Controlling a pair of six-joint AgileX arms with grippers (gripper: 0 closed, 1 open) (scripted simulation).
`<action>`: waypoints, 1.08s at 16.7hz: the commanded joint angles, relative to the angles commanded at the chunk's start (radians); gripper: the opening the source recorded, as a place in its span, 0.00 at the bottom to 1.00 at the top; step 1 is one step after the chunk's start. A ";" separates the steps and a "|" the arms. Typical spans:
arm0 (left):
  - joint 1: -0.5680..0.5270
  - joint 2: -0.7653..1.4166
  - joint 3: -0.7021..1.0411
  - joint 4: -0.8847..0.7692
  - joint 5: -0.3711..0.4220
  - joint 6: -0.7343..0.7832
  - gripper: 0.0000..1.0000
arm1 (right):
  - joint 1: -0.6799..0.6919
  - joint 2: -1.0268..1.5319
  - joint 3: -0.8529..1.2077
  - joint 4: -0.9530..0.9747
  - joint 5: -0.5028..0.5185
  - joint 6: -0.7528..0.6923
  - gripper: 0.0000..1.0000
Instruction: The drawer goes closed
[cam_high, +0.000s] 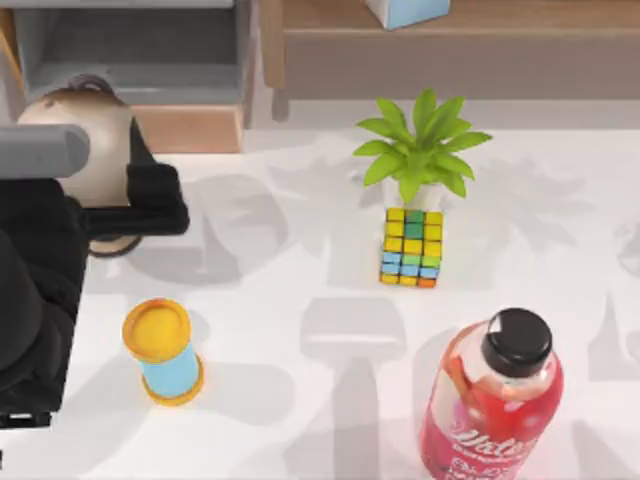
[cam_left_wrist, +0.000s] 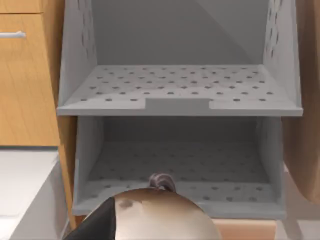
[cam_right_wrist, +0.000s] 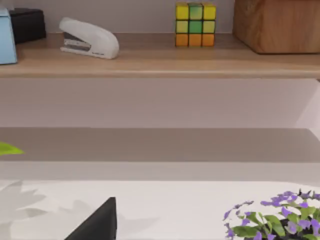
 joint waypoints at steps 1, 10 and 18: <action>-0.046 0.047 0.021 0.030 -0.040 0.001 1.00 | 0.000 0.000 0.000 0.000 0.000 0.000 1.00; -0.134 0.135 0.068 0.096 -0.097 0.003 1.00 | 0.000 0.000 0.000 0.000 0.000 0.000 1.00; 0.193 0.231 0.035 0.265 0.117 0.282 1.00 | 0.000 0.000 0.000 0.000 0.000 0.000 1.00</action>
